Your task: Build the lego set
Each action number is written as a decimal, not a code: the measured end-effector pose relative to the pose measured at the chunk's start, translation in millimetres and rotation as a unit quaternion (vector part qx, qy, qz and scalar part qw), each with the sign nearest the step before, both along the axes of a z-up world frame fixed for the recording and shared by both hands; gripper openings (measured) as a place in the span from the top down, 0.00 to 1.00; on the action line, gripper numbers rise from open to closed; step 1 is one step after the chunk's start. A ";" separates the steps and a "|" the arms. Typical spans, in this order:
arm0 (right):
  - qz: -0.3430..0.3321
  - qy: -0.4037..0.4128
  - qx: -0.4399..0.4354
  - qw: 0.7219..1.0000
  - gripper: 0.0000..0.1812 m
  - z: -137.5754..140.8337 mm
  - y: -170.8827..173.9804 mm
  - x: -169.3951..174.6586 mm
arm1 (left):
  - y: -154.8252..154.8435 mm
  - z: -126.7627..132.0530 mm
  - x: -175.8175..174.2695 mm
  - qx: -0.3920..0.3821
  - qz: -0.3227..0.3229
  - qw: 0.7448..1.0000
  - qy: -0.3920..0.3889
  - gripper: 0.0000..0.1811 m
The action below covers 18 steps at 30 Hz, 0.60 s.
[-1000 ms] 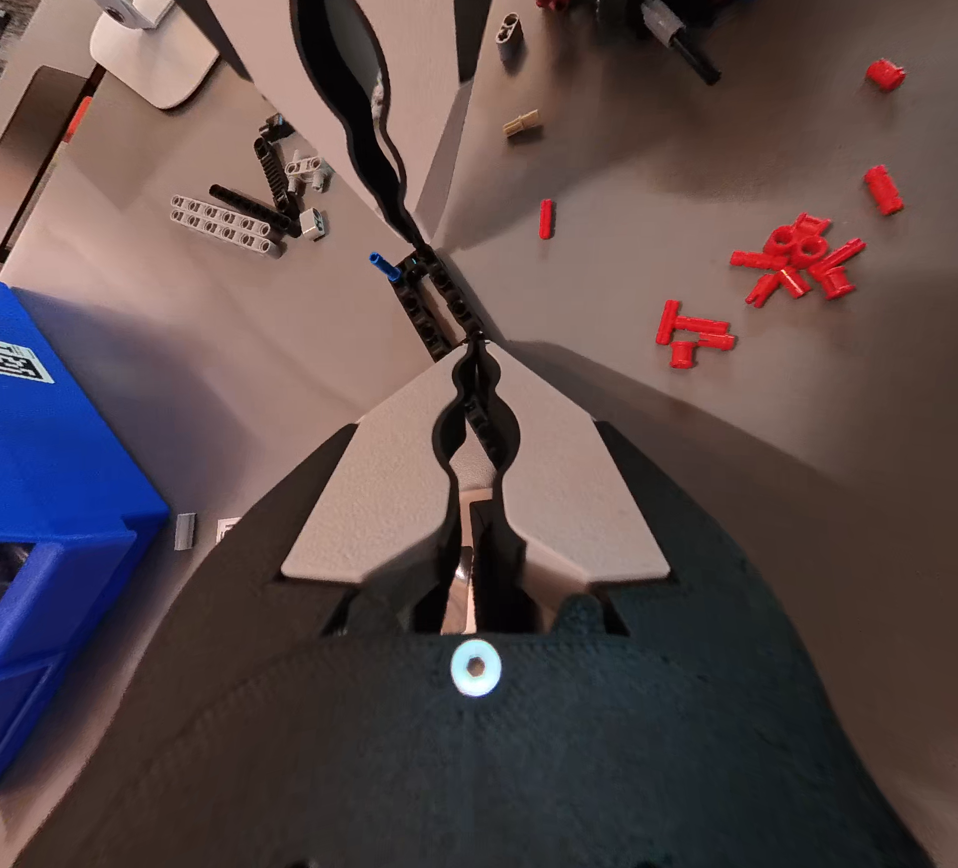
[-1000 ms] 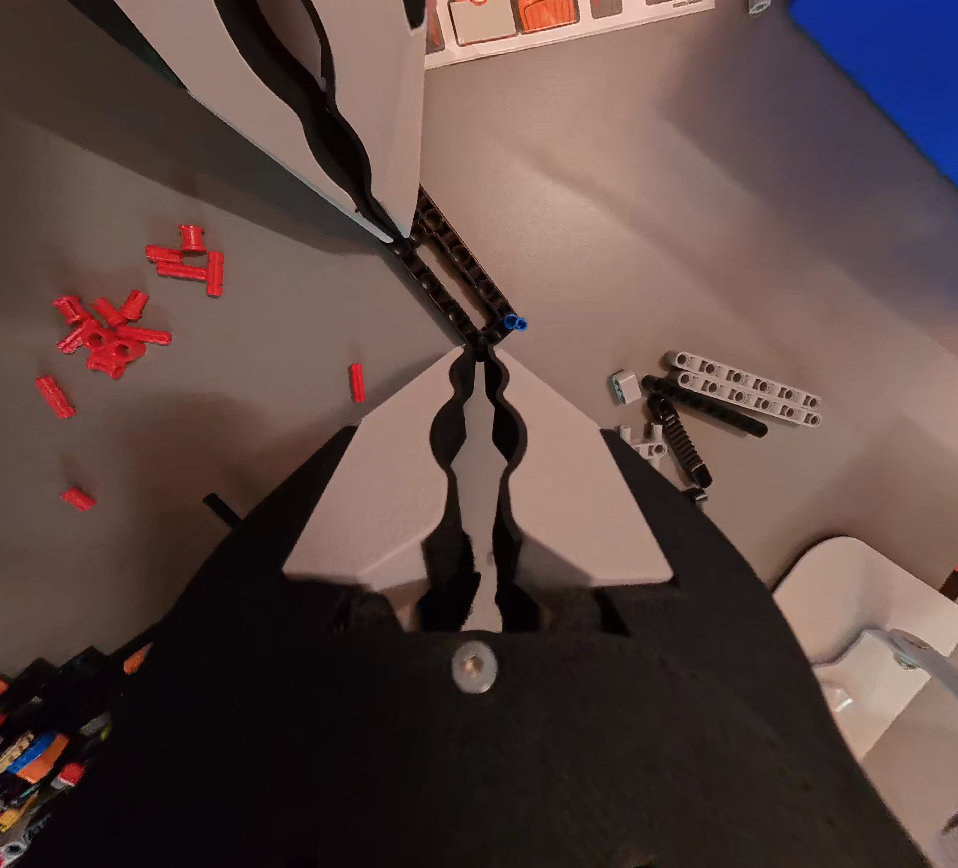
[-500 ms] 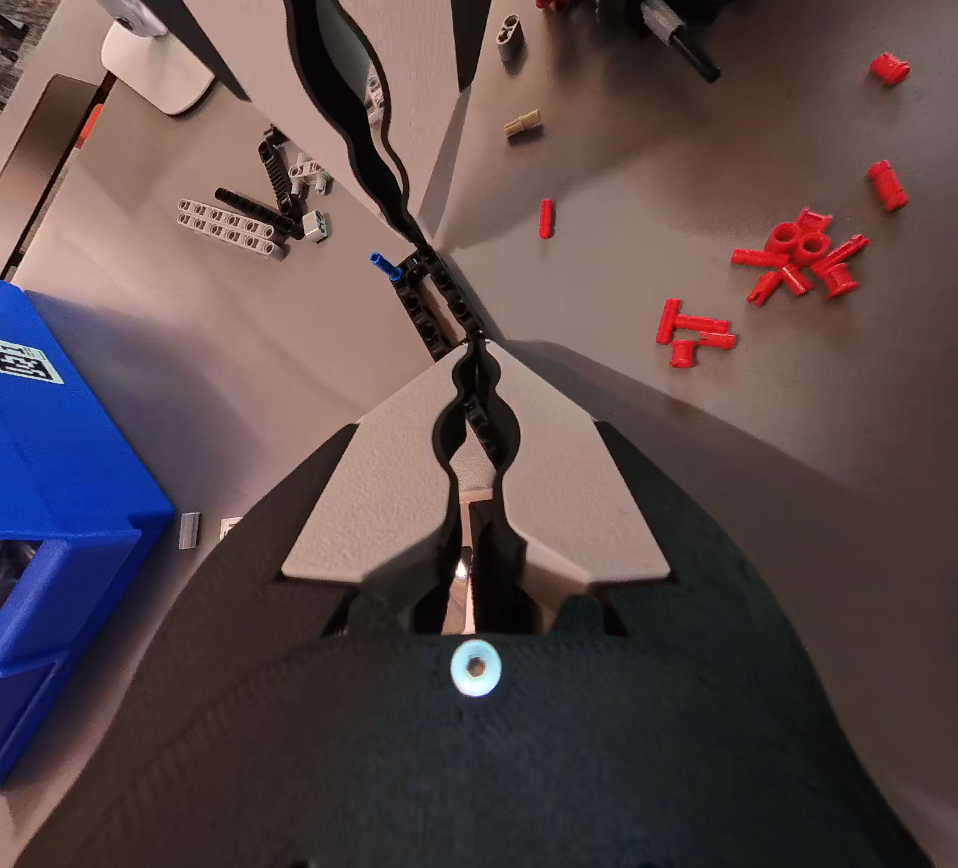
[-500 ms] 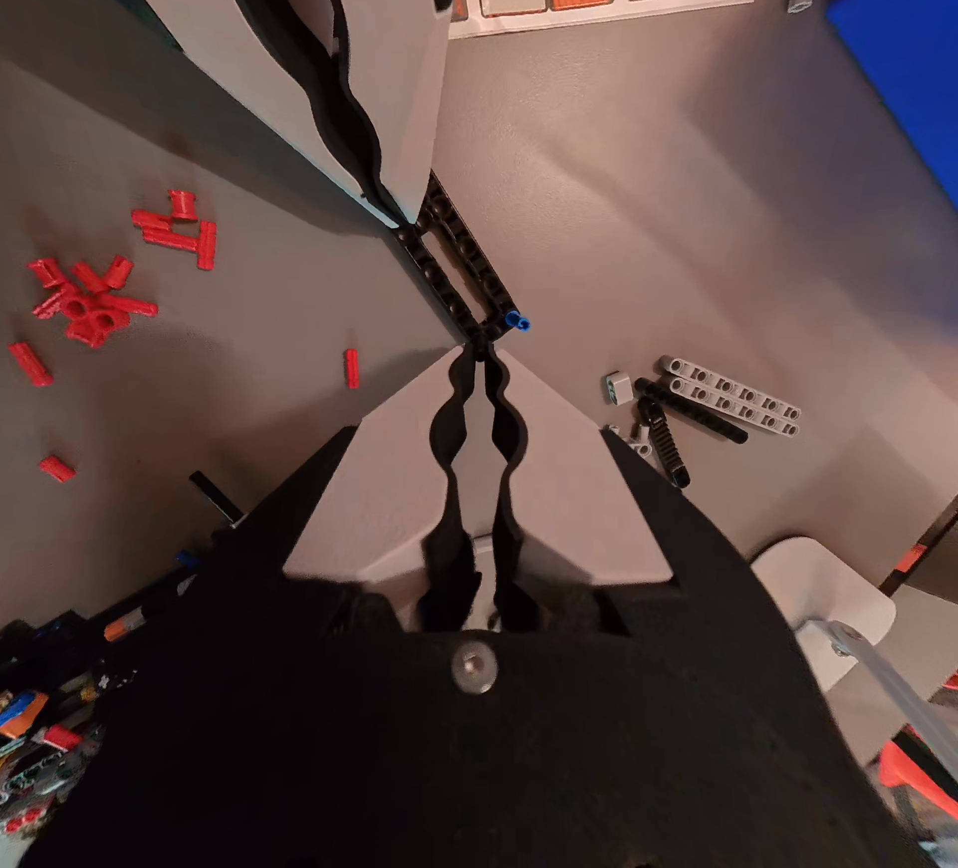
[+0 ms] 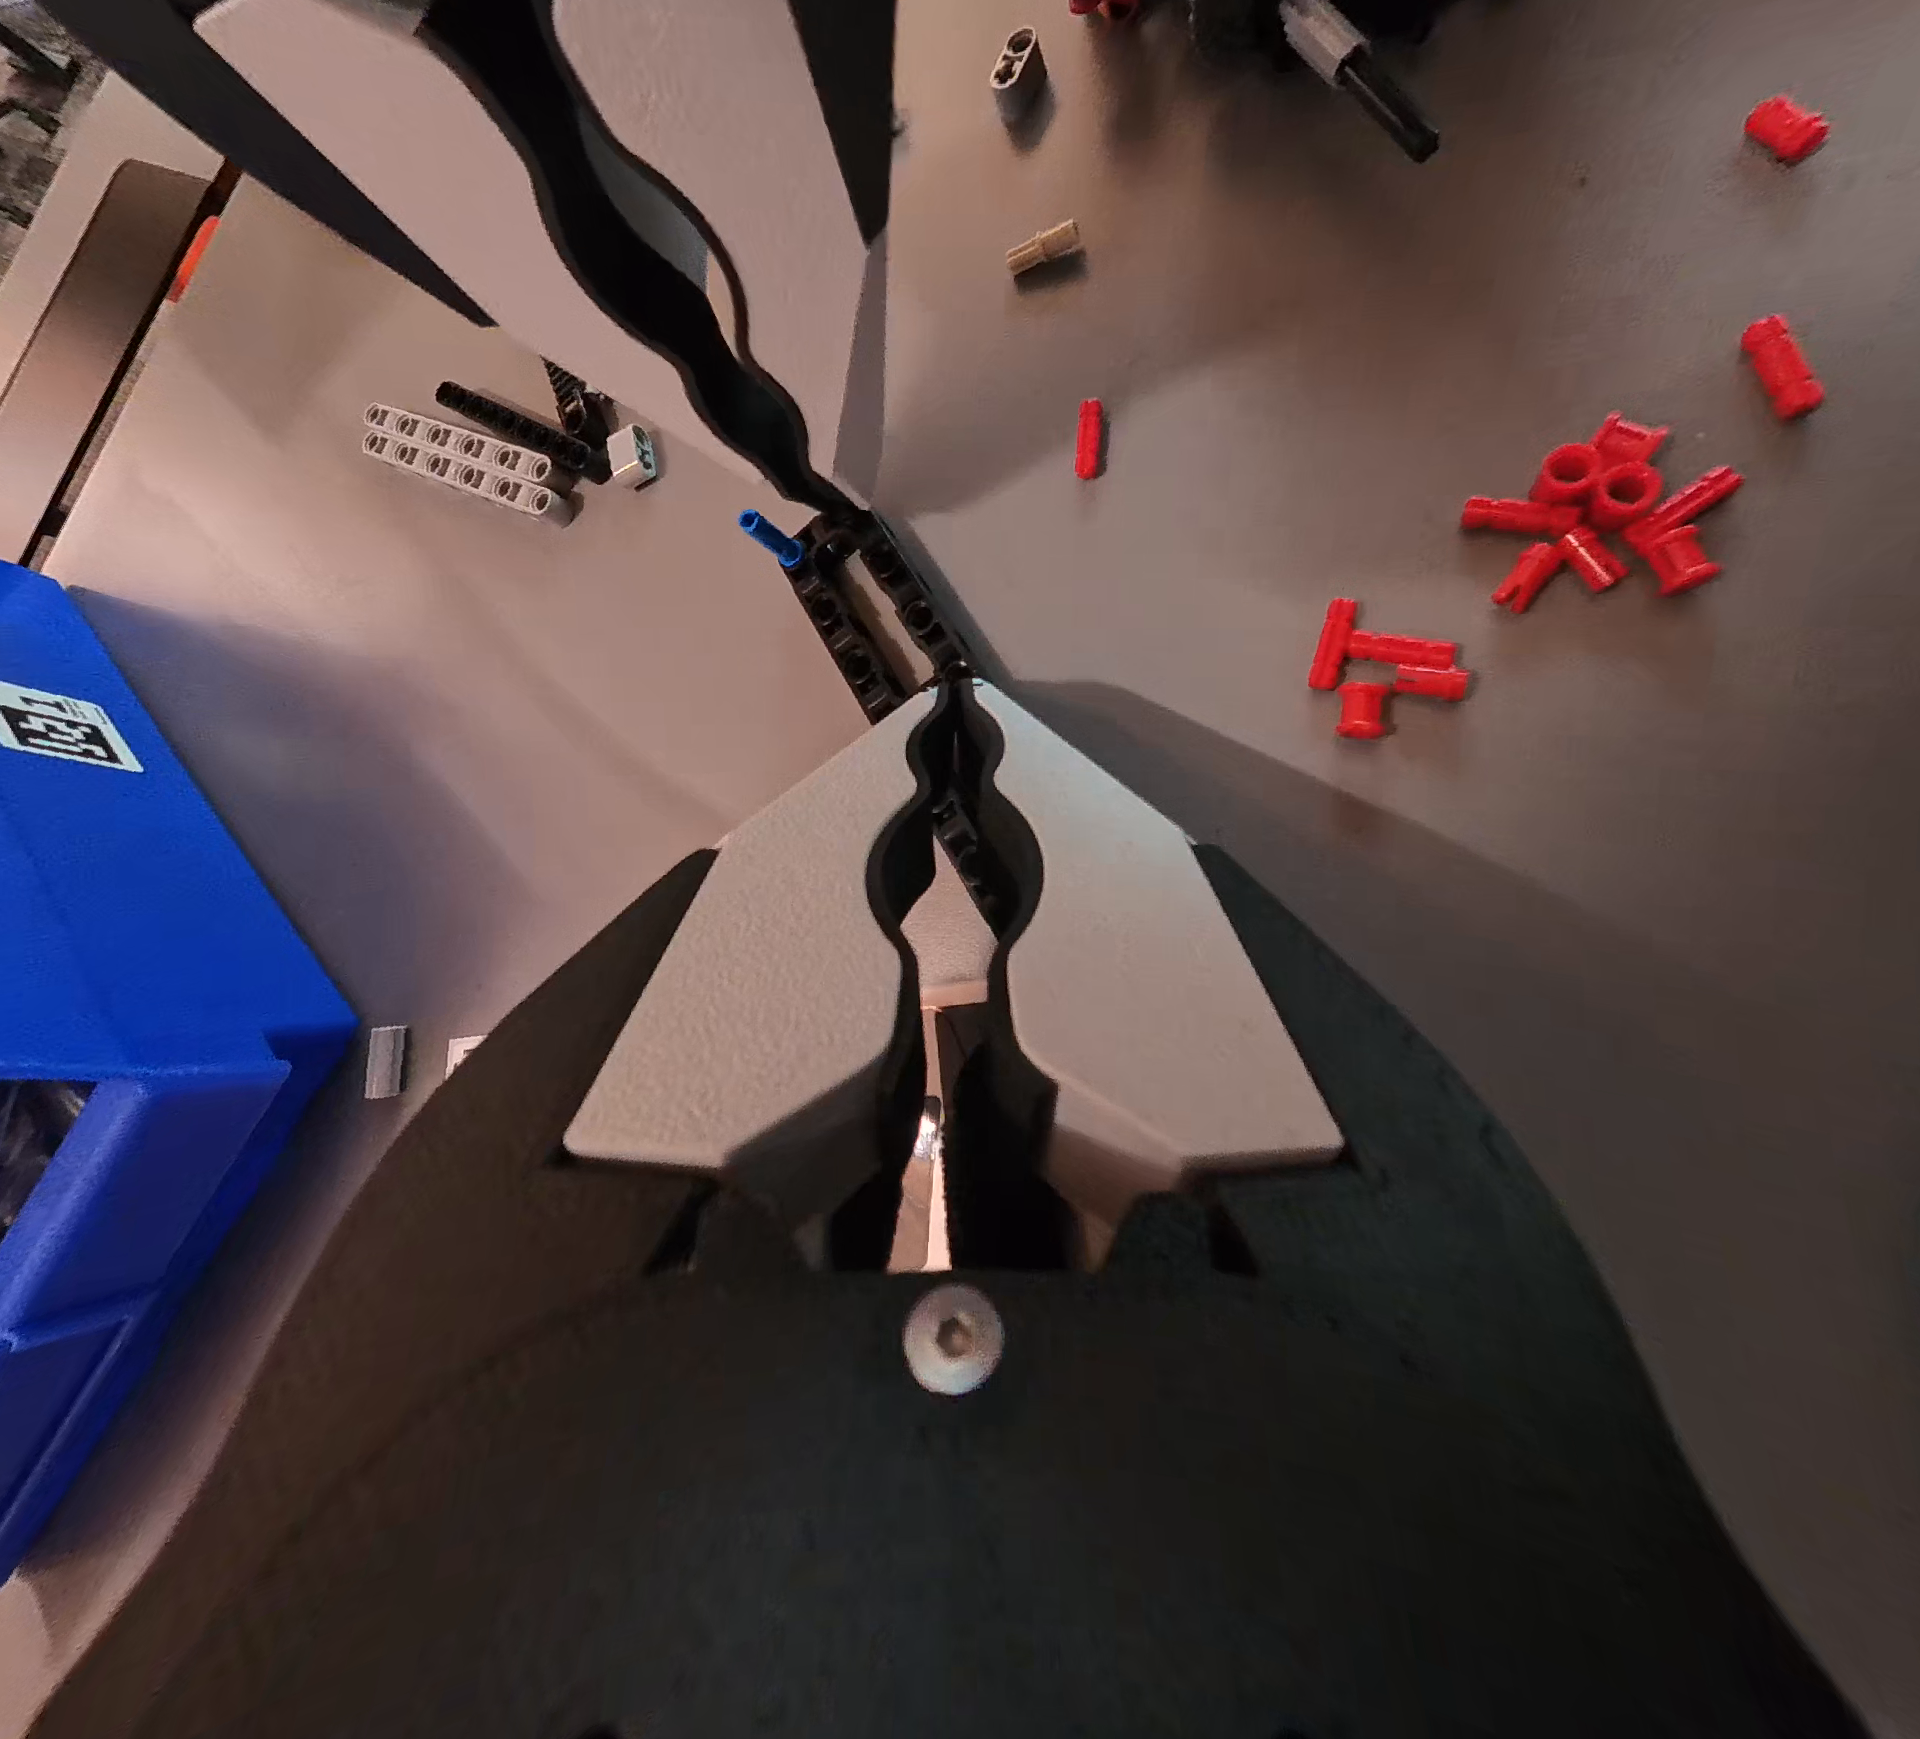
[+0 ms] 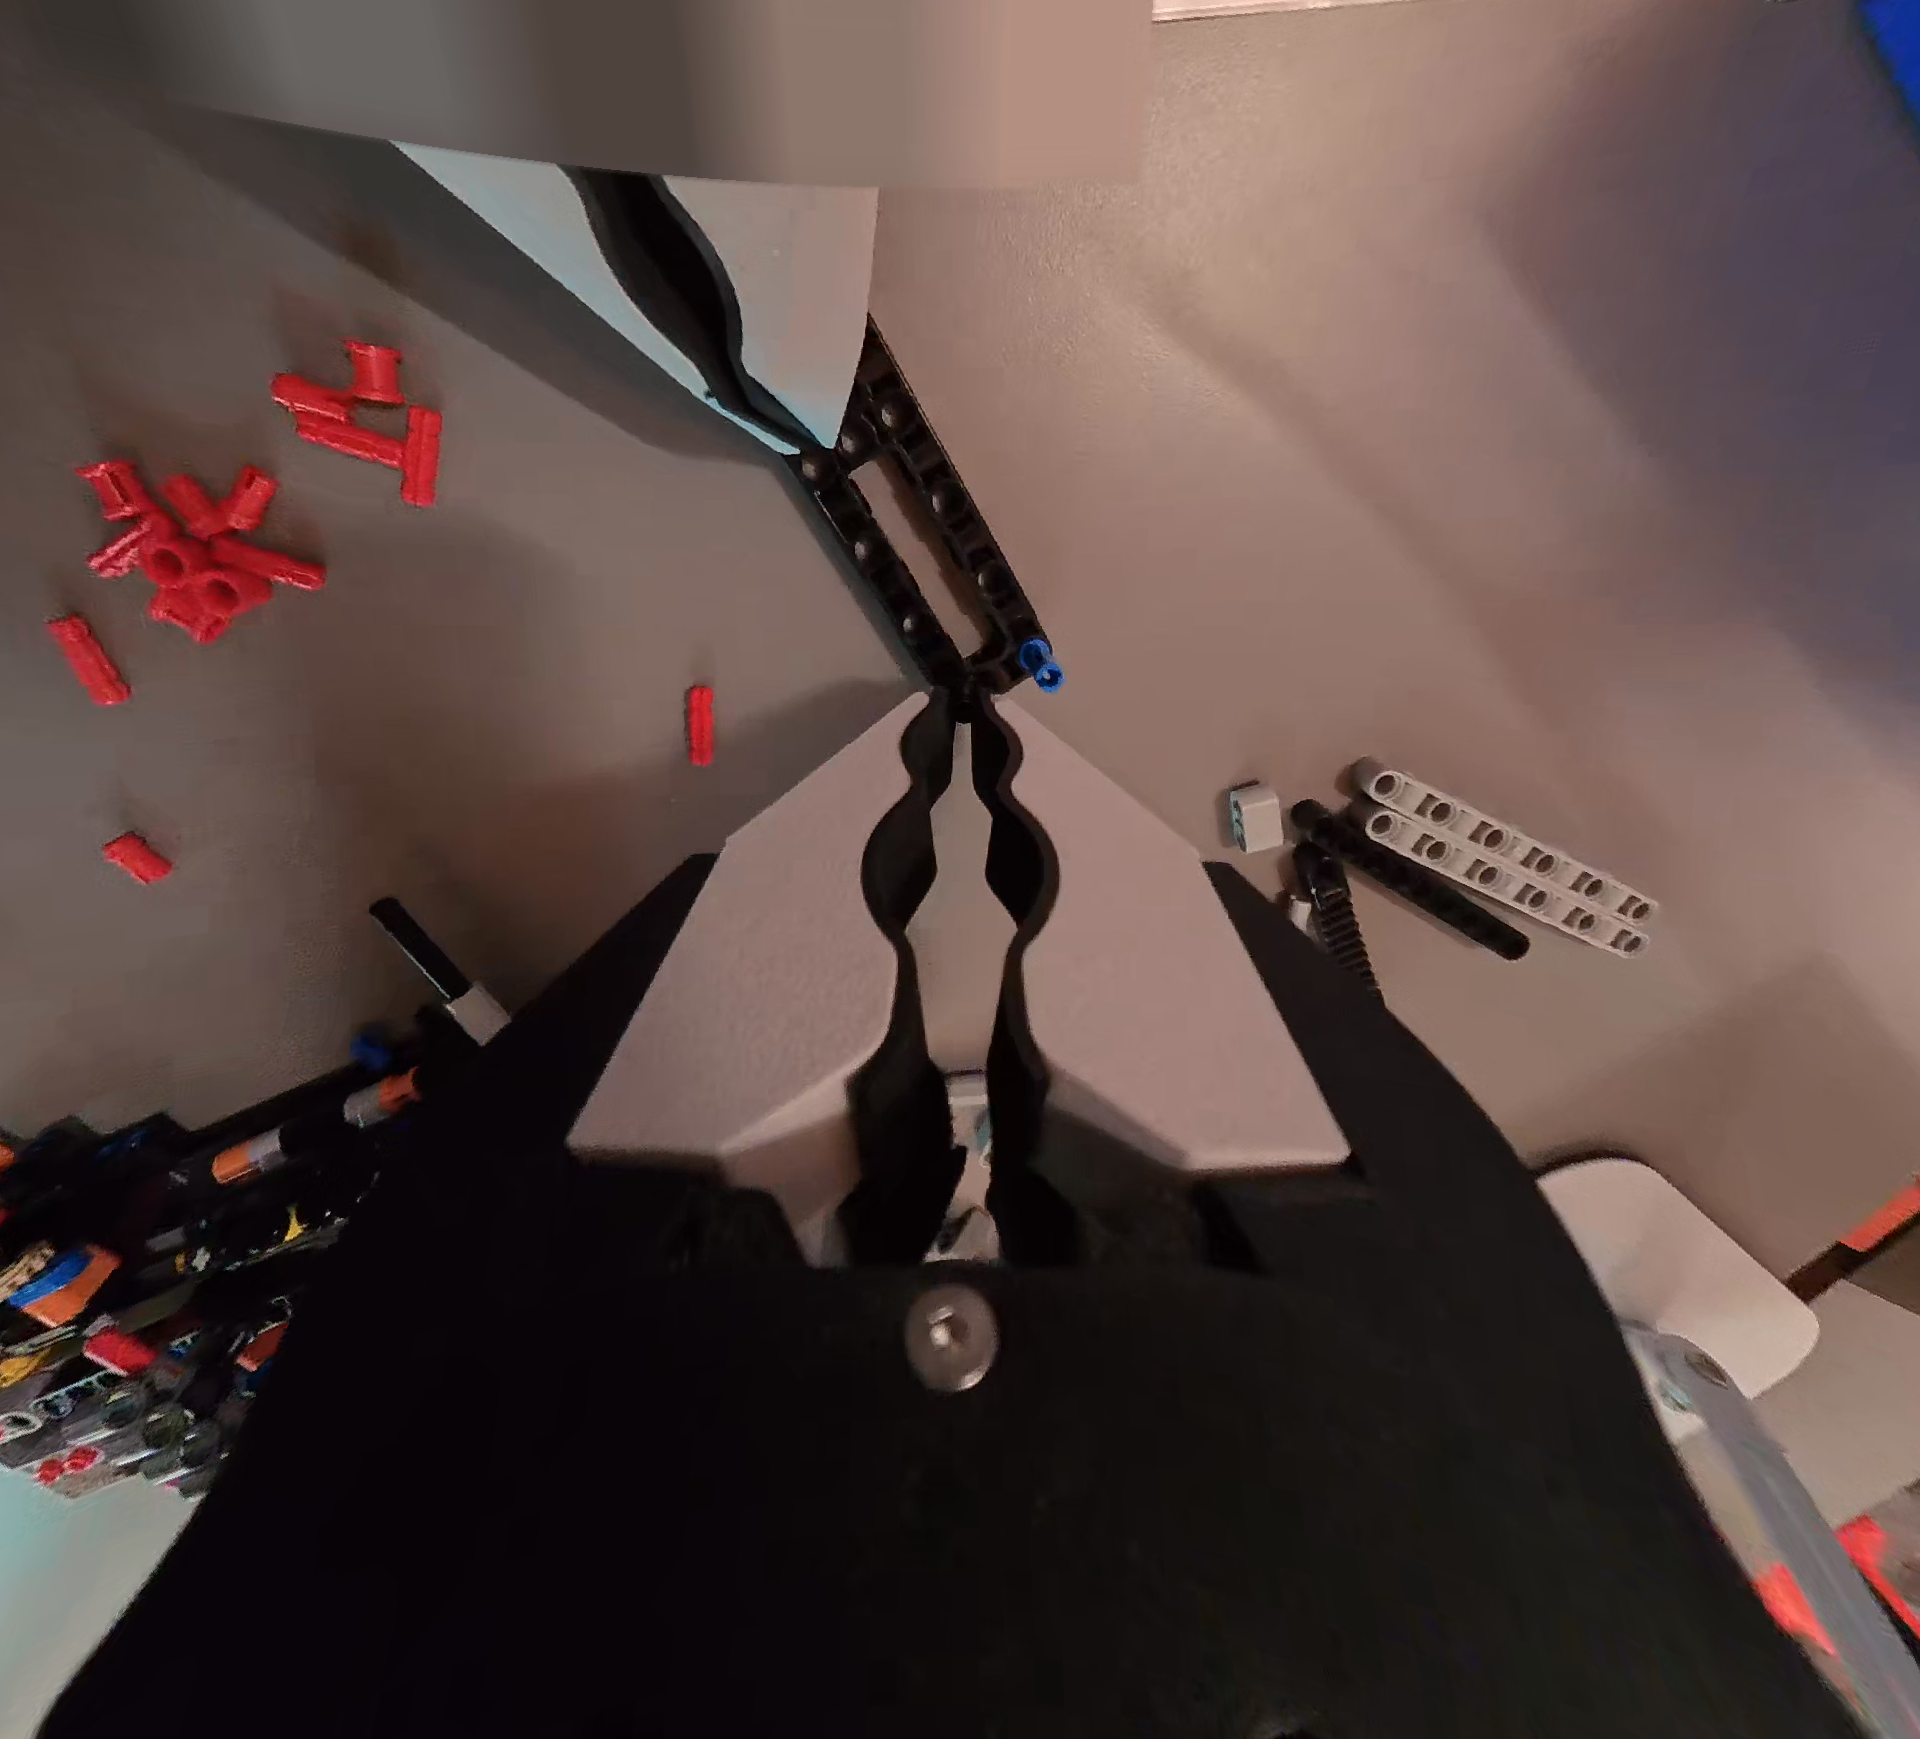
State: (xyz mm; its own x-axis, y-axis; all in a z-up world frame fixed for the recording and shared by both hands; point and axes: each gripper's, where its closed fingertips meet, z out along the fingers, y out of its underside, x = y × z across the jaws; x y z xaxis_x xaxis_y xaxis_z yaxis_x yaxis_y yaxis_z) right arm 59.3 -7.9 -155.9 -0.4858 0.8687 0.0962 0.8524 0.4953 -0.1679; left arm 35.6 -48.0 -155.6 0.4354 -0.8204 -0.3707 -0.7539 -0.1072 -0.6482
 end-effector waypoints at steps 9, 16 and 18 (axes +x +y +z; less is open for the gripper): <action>-0.052 0.001 -0.056 0.997 0.97 0.3 -1.4 0.2 | 0.0 0.2 0.5 -0.005 0.000 1.000 -0.001 1.00; -0.083 0.060 -0.055 0.993 0.87 40.7 -3.9 3.1 | 0.3 0.4 1.7 -0.018 0.004 1.000 -0.003 1.00; -0.101 0.080 -0.043 0.991 0.89 53.6 -2.1 8.9 | 0.8 0.4 2.3 -0.022 0.007 1.000 -0.002 1.00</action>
State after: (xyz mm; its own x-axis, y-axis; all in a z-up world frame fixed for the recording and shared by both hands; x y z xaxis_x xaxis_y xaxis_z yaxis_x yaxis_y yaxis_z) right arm 68.2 -10.0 -102.3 -0.2850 0.9553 0.0784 0.8919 0.2943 -0.3435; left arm 37.9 -47.2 -155.2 0.4476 -0.8299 -0.3330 -0.7499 -0.1455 -0.6454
